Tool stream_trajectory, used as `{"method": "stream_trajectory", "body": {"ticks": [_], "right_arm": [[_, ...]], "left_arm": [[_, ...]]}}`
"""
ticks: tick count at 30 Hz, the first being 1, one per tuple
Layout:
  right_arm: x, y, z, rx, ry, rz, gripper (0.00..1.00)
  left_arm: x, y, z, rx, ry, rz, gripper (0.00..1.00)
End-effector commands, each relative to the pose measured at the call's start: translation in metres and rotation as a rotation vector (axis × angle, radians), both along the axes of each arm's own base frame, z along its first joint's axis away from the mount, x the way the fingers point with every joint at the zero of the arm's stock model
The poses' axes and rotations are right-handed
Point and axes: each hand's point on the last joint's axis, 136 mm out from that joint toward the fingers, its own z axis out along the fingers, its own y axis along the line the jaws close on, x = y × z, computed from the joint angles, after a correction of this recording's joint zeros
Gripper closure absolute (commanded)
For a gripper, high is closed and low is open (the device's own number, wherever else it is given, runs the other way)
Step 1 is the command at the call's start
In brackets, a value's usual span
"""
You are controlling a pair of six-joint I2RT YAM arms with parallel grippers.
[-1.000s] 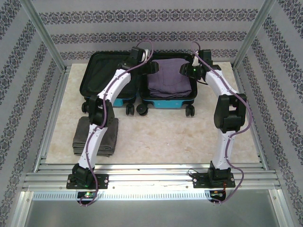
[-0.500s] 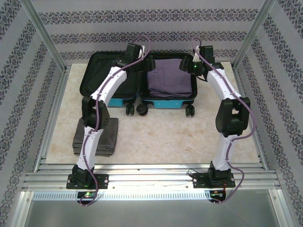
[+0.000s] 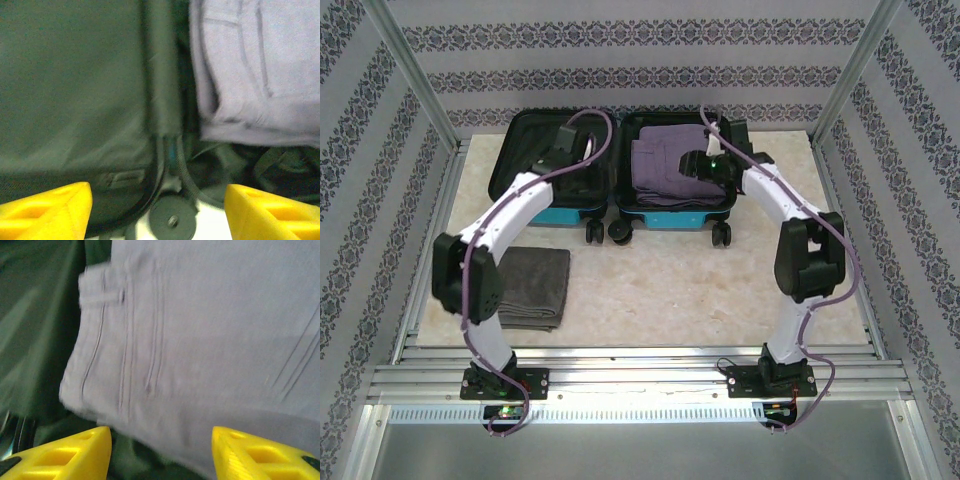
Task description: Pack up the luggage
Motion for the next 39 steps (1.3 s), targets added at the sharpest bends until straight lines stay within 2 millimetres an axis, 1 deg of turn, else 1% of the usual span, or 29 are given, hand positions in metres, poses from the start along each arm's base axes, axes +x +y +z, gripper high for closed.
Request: {"method": "stream_trajectory", "body": {"ticks": [1,3,6,8,10,14,16,19,22,27,29,32,36,39], "right_arm": [[-0.020,0.008,0.028,0.027,-0.077,-0.001,0.45],[-0.036,0.012,0.021,0.037,-0.070,-0.004,0.45],[-0.058,0.020,0.018,0.055,-0.075,0.008,0.45],[-0.070,0.024,0.017,0.067,-0.074,0.016,0.45],[-0.083,0.030,0.015,0.069,-0.072,0.026,0.45],[-0.104,0.046,0.014,0.097,-0.068,0.066,0.44],[-0.116,0.056,0.013,0.093,-0.069,0.092,0.44],[-0.132,0.072,0.007,0.115,-0.049,0.132,0.43],[-0.143,0.087,0.000,0.126,-0.030,0.180,0.43],[-0.152,0.094,-0.010,0.126,-0.004,0.206,0.42],[-0.154,0.096,-0.010,0.124,-0.001,0.217,0.43],[-0.152,0.092,-0.010,0.100,-0.005,0.214,0.42],[-0.150,0.090,-0.006,0.088,-0.018,0.210,0.41],[-0.150,0.087,-0.005,0.087,-0.017,0.201,0.41]], "left_arm": [[-0.026,0.032,0.008,0.073,-0.039,0.082,0.29],[-0.048,0.041,0.001,0.069,-0.020,0.101,0.28],[-0.078,0.055,-0.010,0.059,0.013,0.146,0.27],[-0.094,0.065,-0.016,0.063,0.026,0.186,0.25],[-0.108,0.080,-0.023,0.086,0.036,0.248,0.25],[-0.134,0.096,-0.035,0.072,0.071,0.323,0.23],[-0.146,0.109,-0.045,0.082,0.094,0.381,0.22],[-0.158,0.130,-0.059,0.123,0.120,0.463,0.22],[-0.168,0.139,-0.077,0.131,0.170,0.499,0.22],[-0.180,0.134,-0.107,0.103,0.246,0.496,0.25],[-0.182,0.127,-0.118,0.063,0.263,0.476,0.26],[-0.188,0.116,-0.139,0.000,0.295,0.456,0.27],[-0.198,0.100,-0.169,-0.073,0.370,0.427,0.32],[-0.201,0.083,-0.182,-0.139,0.395,0.400,0.34]]}}
